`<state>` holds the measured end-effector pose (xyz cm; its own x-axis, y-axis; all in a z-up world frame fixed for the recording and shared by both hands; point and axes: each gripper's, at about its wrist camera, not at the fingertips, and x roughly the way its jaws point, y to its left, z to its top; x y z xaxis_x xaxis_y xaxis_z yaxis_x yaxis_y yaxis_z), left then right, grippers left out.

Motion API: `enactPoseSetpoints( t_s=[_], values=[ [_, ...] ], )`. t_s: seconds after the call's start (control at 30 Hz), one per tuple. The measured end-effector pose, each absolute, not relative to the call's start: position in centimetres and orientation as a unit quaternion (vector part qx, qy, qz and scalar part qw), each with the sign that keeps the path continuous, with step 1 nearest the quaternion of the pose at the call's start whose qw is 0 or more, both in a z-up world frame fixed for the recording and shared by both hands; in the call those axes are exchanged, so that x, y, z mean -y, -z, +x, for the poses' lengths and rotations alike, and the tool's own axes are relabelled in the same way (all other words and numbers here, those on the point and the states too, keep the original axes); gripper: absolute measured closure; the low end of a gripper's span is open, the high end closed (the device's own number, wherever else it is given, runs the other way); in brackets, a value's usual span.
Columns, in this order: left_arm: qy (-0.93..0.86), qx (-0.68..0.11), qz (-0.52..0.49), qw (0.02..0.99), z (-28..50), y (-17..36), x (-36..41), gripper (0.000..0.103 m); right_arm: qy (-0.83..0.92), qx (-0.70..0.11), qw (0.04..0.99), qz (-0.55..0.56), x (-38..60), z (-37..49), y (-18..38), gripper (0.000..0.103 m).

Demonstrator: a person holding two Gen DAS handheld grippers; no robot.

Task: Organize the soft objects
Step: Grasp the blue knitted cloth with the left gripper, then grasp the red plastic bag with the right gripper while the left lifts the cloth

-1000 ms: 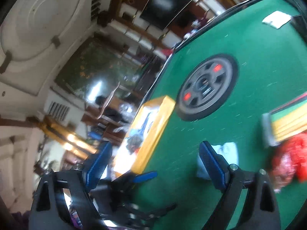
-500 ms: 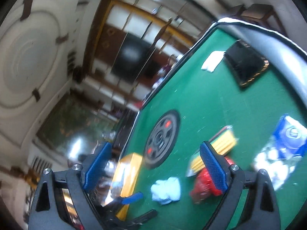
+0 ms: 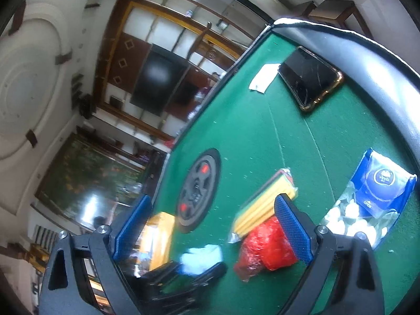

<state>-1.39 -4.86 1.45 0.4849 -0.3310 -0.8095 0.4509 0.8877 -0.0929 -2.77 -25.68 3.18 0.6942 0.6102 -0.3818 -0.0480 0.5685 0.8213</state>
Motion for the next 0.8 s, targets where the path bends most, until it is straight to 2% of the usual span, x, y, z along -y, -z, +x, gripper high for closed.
enactPoseSetpoints(
  t_s=[0.33,0.67,0.8],
  values=[
    [0.225,-0.432,0.019,0.873,-5.3,-4.4,0.5,0.062,-0.158,-0.385,0.840,0.347,24.2,-2.1,-2.9,0.011],
    [0.174,-0.432,-0.053,0.884,-9.3,-5.0,-7.6,0.062,-0.125,-0.420,0.861,0.258,21.8,-2.4,-2.6,0.011],
    [0.156,-0.420,-0.075,0.891,-10.7,-6.0,-11.2,0.062,-0.123,-0.430,0.857,0.257,21.3,-3.2,-2.5,0.011]
  ],
)
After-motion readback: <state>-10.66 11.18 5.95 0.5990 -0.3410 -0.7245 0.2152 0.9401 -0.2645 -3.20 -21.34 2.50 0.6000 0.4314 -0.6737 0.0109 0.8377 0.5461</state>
